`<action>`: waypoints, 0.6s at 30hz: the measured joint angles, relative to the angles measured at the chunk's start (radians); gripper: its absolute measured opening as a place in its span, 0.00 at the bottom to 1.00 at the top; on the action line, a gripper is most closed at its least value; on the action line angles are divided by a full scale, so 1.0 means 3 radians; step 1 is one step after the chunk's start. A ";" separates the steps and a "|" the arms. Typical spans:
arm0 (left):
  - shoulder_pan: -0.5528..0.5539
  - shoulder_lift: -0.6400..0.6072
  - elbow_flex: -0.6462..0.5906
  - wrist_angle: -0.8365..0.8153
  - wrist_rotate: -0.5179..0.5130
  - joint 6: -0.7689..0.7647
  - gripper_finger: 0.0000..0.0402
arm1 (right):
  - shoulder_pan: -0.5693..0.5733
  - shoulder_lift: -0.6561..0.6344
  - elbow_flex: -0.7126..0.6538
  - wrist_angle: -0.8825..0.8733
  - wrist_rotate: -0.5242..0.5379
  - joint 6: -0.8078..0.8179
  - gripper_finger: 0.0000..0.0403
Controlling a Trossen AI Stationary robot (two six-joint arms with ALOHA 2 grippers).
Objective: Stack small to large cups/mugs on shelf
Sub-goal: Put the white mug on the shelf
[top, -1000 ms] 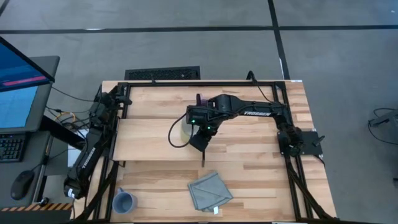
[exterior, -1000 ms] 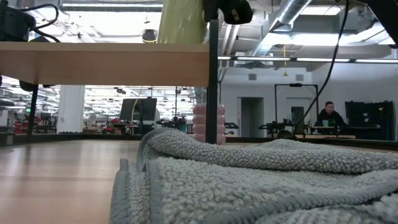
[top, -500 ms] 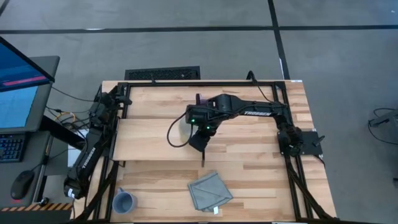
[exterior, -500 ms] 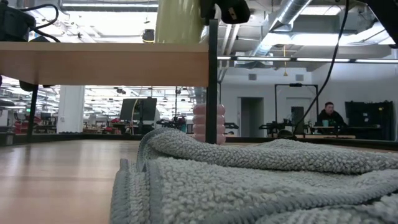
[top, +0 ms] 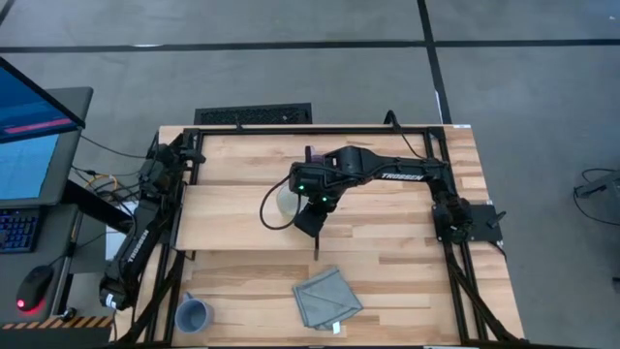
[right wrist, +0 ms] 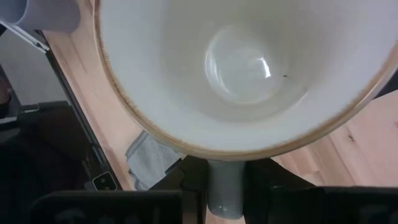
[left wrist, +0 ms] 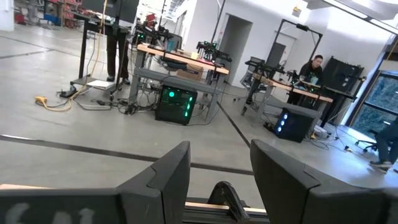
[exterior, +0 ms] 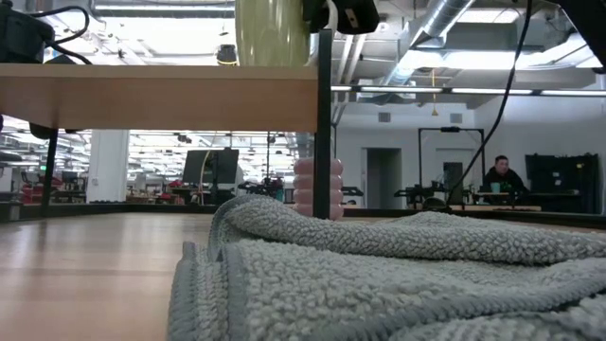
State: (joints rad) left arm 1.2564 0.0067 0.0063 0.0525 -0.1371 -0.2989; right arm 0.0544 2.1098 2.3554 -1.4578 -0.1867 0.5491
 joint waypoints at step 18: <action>0.0000 0.0000 0.0001 0.0000 0.0000 0.0000 0.40 | -0.0001 0.0004 0.0000 0.0160 -0.0021 -0.0026 0.21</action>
State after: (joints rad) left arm 1.2563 0.0066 0.0065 0.0525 -0.1371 -0.2988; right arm 0.0540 2.1109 2.3554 -1.4097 -0.1931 0.5413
